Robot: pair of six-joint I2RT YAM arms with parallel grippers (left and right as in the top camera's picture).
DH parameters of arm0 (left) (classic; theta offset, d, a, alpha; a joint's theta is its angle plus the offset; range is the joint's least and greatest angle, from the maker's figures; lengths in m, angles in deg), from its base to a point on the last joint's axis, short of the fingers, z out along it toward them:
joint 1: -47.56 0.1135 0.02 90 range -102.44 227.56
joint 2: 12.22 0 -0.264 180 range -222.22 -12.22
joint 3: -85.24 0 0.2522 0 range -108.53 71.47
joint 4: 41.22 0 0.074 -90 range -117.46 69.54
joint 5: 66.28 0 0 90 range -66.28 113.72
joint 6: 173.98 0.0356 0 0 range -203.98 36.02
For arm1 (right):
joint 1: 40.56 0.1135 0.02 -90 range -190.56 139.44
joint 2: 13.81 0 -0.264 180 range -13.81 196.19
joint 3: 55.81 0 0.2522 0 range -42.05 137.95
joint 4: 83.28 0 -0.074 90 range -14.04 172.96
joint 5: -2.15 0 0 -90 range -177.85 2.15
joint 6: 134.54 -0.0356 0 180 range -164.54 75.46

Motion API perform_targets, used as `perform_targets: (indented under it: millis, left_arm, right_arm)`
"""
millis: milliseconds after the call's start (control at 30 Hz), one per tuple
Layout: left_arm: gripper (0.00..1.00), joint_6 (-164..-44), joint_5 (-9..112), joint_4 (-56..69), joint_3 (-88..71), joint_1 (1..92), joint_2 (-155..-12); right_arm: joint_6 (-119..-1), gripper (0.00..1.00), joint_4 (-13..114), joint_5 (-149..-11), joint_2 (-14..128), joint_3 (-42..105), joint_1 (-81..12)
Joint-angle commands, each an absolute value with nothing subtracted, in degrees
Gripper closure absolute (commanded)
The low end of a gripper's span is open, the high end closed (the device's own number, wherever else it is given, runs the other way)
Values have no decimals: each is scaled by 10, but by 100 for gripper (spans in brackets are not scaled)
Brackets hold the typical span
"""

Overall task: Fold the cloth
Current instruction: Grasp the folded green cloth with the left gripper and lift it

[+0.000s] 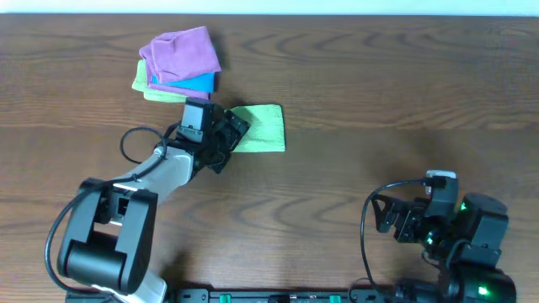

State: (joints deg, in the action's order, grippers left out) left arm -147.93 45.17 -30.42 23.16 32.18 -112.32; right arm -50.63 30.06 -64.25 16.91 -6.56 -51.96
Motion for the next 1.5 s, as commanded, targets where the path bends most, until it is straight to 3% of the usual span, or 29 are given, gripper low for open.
perform_targets:
  millis: [0, 200, 333, 400, 433, 467, 533, 800, 1033, 1233, 1467]
  left_arm:
    - [6, -1486, 412, -315, 238, 316, -1137]
    - [16, -1505, 444, -364, 238, 307, -1181]
    - [48, -1504, 444, -385, 238, 305, -1189]
    - [57, -1493, 445, -392, 238, 305, -1189]
    - [65, -1483, 446, -397, 238, 305, -1189]
    - [80, -1472, 447, -402, 238, 305, -1188]
    - [92, -1451, 462, -416, 238, 305, -1189]
    - [94, -1363, 562, -447, 191, 315, -1188]
    - [94, -1339, 594, -356, 58, 340, -1188]
    - [94, -1289, 581, -252, -64, 400, -1188]
    - [94, -1275, 576, -244, -118, 481, -1188]
  right_arm:
    - [-509, 1, 300, -638, 166, -69, -523]
    - [-509, 1, 300, -638, 166, -69, -523]
    - [-509, 1, 300, -638, 166, -69, -523]
    - [-509, 1, 300, -638, 166, -69, -523]
    - [-509, 1, 300, -638, 166, -69, -523]
    - [-509, 1, 300, -638, 166, -69, -523]
    - [-509, 1, 300, -638, 166, -69, -523]
    - [-509, 1, 300, -638, 166, -69, -523]
    - [-509, 1, 300, -638, 166, -69, -523]
    - [-509, 1, 300, -638, 166, -69, -523]
    - [-509, 1, 300, -638, 166, -69, -523]
